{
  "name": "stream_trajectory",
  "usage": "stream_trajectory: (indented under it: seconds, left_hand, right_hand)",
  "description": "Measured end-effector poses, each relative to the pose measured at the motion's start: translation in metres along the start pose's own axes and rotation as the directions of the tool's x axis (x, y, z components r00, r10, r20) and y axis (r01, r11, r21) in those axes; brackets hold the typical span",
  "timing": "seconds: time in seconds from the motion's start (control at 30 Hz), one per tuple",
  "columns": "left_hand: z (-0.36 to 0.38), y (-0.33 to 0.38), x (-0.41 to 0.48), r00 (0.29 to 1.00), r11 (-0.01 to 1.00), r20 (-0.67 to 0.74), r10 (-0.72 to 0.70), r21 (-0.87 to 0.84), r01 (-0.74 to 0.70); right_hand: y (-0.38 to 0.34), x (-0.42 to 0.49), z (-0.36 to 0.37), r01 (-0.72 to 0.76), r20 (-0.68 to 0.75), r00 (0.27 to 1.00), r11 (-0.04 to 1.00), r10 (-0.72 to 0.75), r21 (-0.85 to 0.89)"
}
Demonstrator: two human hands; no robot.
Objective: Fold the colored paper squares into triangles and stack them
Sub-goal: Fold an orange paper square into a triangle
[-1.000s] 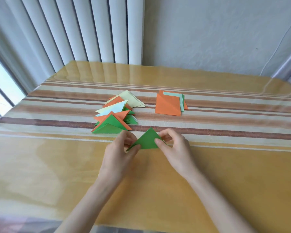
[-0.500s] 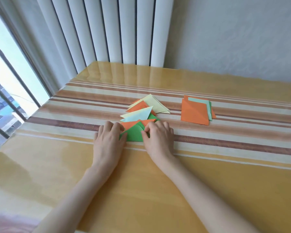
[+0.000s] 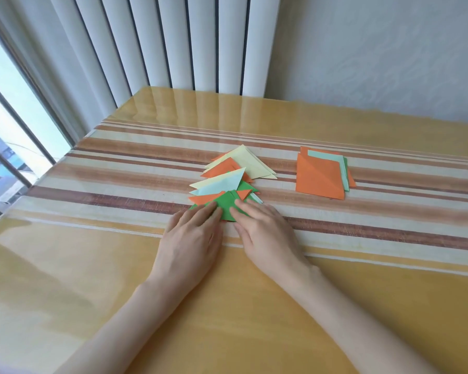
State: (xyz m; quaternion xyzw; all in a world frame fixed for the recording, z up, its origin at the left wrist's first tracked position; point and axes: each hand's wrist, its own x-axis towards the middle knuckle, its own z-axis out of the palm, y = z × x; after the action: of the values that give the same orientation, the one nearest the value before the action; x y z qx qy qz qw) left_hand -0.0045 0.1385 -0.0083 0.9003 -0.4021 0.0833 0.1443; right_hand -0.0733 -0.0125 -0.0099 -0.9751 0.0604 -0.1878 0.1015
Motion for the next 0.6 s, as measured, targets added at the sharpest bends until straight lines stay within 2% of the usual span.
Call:
stream_trajectory:
  seconds: [0.13, 0.27, 0.33, 0.43, 0.5, 0.6]
  left_hand:
    - [0.000, 0.003, 0.005, 0.994, 0.996, 0.092, -0.060, -0.062, 0.066]
    - [0.000, 0.001, 0.013, 0.997, 0.998, 0.030, -0.069, -0.003, 0.069]
    - [-0.005, 0.003, 0.020, 0.996, 0.996, 0.024, -0.089, 0.012, 0.089]
    - [-0.013, 0.012, 0.027, 0.995, 0.995, 0.033, -0.096, 0.031, 0.095]
    - [-0.019, 0.020, 0.024, 0.997, 0.997, -0.012, -0.070, 0.022, 0.071]
    - [-0.028, 0.038, 0.014, 0.989, 1.000, -0.144, -0.014, 0.015, 0.016]
  right_hand:
    - [-0.002, 0.013, -0.001, -0.069, 0.102, 0.993, 0.995, 0.062, 0.069]
    - [0.001, 0.017, -0.001, -0.084, 0.125, 0.990, 0.992, 0.071, 0.099]
    - [0.001, 0.016, -0.004, -0.075, 0.095, 0.994, 0.987, 0.061, 0.142]
    - [0.005, 0.008, -0.009, -0.099, 0.015, 0.995, 0.948, 0.099, 0.304]
    - [0.009, 0.001, -0.016, -0.091, -0.041, 0.992, 0.915, 0.116, 0.394]
    - [0.023, -0.012, -0.034, -0.050, -0.128, 0.985, 0.903, 0.115, 0.427]
